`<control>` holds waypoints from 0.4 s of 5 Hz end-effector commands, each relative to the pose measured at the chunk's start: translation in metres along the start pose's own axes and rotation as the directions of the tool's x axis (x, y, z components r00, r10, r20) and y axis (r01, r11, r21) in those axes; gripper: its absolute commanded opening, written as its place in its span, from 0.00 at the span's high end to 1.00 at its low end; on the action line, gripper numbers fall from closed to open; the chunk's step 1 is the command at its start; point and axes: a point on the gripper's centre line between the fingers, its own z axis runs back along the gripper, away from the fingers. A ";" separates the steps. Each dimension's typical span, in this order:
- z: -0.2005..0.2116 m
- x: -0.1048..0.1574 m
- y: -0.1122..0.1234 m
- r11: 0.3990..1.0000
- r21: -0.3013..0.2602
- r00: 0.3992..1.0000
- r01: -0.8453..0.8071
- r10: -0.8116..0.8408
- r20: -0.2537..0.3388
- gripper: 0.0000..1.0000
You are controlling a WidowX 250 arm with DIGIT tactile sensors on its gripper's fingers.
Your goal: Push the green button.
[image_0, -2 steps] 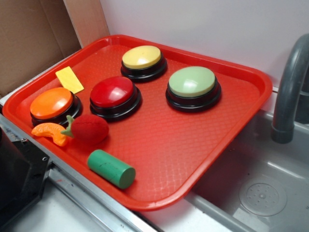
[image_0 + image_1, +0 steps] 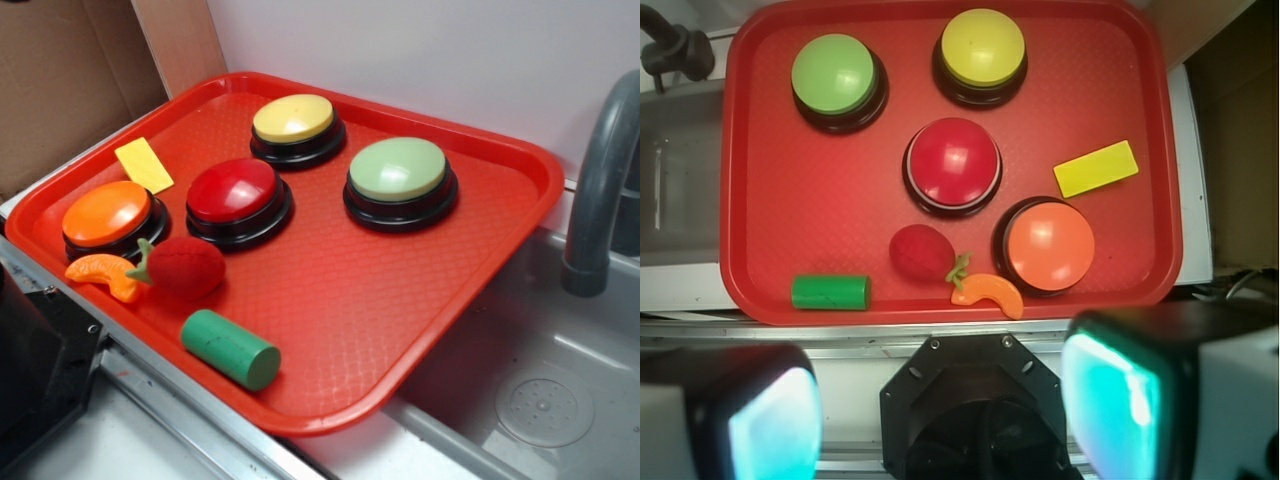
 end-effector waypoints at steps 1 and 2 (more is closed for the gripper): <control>-0.109 0.077 -0.065 0.984 0.058 0.985 0.167 -0.165 -0.047 0.00; -0.133 0.123 -0.066 0.978 0.066 0.978 0.198 -0.193 -0.084 0.00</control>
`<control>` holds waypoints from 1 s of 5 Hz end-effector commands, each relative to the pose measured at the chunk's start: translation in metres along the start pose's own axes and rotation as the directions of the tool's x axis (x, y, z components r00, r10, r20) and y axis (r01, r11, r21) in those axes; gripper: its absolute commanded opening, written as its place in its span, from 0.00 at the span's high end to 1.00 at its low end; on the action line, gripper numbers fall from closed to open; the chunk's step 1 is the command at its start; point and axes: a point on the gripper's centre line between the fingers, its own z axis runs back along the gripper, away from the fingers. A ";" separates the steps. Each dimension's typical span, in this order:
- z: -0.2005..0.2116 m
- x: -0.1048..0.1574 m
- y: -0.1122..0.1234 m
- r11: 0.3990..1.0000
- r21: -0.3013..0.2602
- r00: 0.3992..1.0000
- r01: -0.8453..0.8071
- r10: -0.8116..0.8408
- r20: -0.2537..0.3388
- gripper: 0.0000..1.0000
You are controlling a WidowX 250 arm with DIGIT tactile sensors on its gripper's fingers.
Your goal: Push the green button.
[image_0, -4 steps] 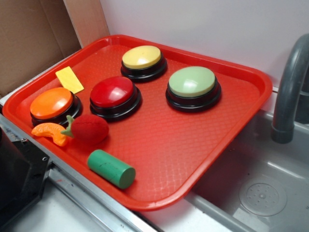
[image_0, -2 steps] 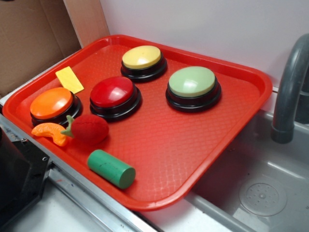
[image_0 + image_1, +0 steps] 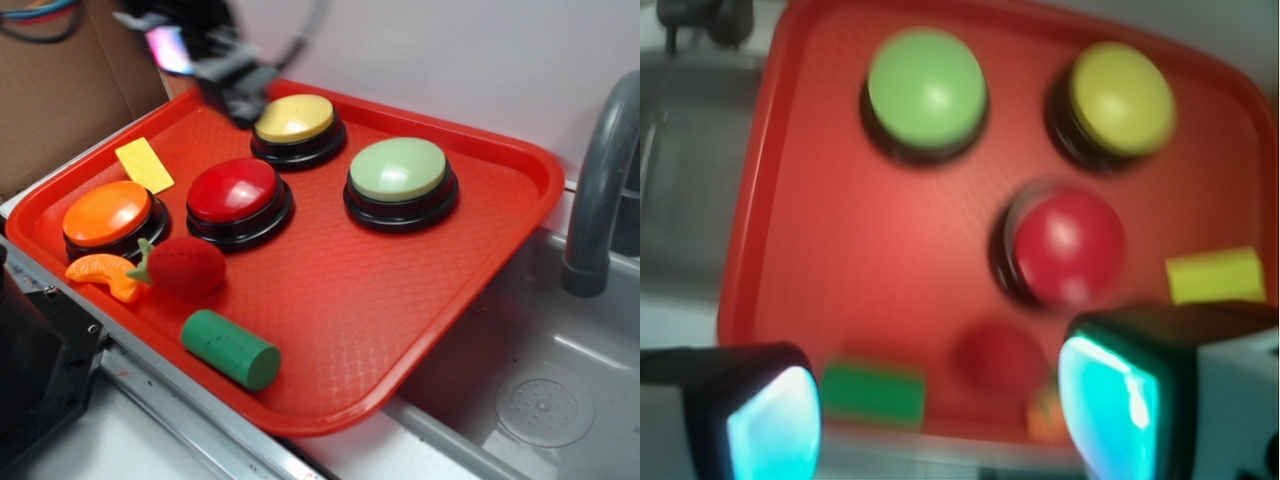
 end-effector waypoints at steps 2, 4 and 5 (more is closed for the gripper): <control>-0.030 0.105 0.021 0.998 0.026 0.993 -0.063 0.060 0.101 0.00; -0.030 0.105 0.021 0.998 0.026 0.993 -0.063 0.060 0.101 0.00; -0.030 0.105 0.021 0.998 0.026 0.993 -0.063 0.060 0.101 0.00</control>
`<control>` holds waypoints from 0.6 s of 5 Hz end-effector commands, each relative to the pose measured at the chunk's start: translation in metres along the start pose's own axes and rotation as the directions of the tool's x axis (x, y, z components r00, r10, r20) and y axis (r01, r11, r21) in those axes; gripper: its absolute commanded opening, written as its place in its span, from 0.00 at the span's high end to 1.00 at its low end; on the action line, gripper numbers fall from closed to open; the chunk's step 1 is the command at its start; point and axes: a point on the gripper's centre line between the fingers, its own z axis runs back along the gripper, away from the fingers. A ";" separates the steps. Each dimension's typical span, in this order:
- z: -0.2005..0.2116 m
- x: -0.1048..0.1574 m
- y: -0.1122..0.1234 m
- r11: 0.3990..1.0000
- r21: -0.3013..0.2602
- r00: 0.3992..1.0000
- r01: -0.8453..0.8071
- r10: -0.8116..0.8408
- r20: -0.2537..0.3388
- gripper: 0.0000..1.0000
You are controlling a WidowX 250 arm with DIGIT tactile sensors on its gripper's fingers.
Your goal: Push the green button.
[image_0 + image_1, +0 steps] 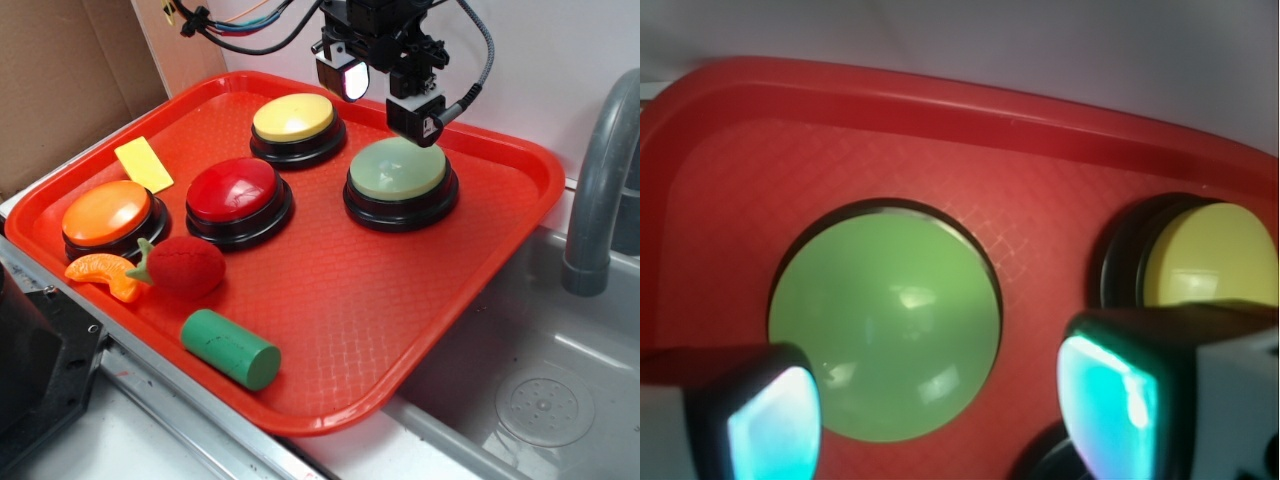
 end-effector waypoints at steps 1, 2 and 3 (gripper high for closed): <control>-0.013 0.000 0.000 0.998 -0.055 0.999 -0.027 0.028 0.018 0.00; -0.026 -0.007 -0.001 0.997 -0.070 0.999 -0.041 0.040 -0.022 0.00; -0.032 -0.010 -0.002 0.998 -0.034 0.998 -0.045 0.044 -0.047 0.00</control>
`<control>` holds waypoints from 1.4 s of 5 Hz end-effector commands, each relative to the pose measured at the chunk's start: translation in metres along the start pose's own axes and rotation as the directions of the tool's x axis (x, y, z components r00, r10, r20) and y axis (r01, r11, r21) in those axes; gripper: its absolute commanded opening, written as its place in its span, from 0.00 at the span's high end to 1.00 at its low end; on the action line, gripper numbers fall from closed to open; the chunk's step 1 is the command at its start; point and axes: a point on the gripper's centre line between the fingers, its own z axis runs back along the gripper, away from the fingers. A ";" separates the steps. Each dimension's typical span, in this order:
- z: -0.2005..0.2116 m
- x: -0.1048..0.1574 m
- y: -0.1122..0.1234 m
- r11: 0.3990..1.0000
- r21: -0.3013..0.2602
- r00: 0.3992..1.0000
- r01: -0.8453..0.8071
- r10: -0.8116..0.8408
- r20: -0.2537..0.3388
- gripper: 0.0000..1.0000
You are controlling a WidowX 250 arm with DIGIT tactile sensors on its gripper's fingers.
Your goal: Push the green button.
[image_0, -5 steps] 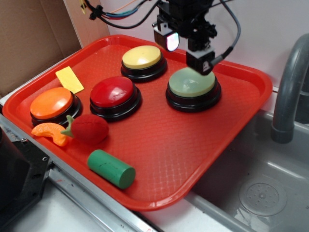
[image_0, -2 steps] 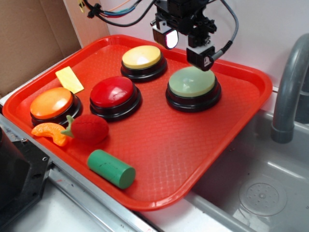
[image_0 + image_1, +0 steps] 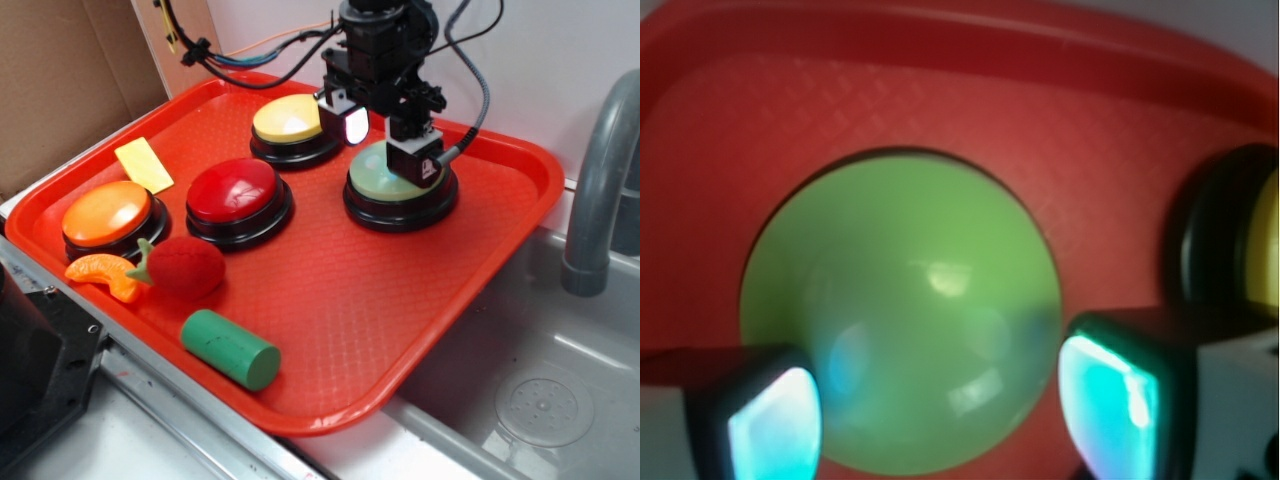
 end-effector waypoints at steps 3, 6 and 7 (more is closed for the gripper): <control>0.071 -0.010 0.007 0.995 0.090 0.994 0.044 -0.053 0.099 0.00; 0.080 -0.038 0.022 1.000 -0.001 0.986 -0.021 0.021 0.167 0.00; 0.087 -0.040 0.025 0.999 -0.026 0.991 -0.026 0.030 0.132 0.00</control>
